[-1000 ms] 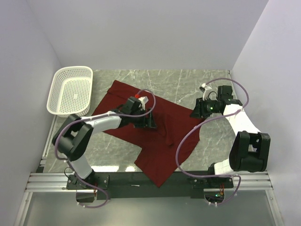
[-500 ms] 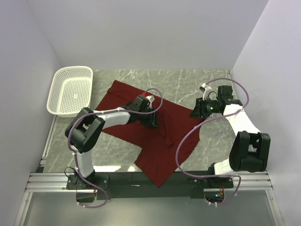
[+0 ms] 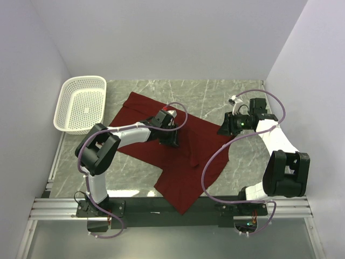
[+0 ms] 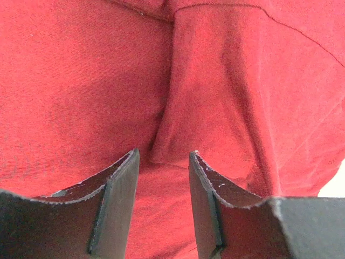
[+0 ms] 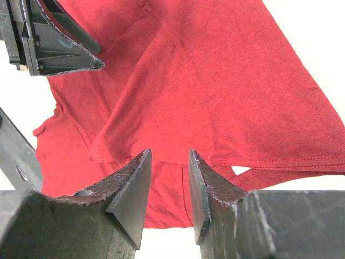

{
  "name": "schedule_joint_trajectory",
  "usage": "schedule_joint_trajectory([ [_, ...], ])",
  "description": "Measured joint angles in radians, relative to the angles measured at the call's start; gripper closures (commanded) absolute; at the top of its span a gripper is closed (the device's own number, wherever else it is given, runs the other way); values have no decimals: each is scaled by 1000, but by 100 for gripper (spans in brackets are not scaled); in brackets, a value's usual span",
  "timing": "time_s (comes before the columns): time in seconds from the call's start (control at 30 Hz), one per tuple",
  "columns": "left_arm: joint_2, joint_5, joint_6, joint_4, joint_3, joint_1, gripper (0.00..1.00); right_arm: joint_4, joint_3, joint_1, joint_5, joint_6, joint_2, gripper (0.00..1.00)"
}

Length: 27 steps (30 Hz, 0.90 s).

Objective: Fold and stack the t-shirts
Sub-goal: Fold the tshirt

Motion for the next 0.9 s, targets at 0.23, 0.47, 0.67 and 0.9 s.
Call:
schedule_joint_trajectory([
  [0.23, 0, -16, 13, -10, 13, -2, 57, 0, 0, 0, 0, 0, 0, 59],
  [0.47, 14, -12, 21, -11, 23, -5, 62, 0, 0, 0, 0, 0, 0, 59],
  [0.67, 31, -13, 24, -24, 32, -6, 64, 0, 0, -1, -3, 0, 0, 59],
  [0.9, 32, -13, 37, -36, 36, -7, 99, -1, 0, -6, -7, 0, 0, 59],
])
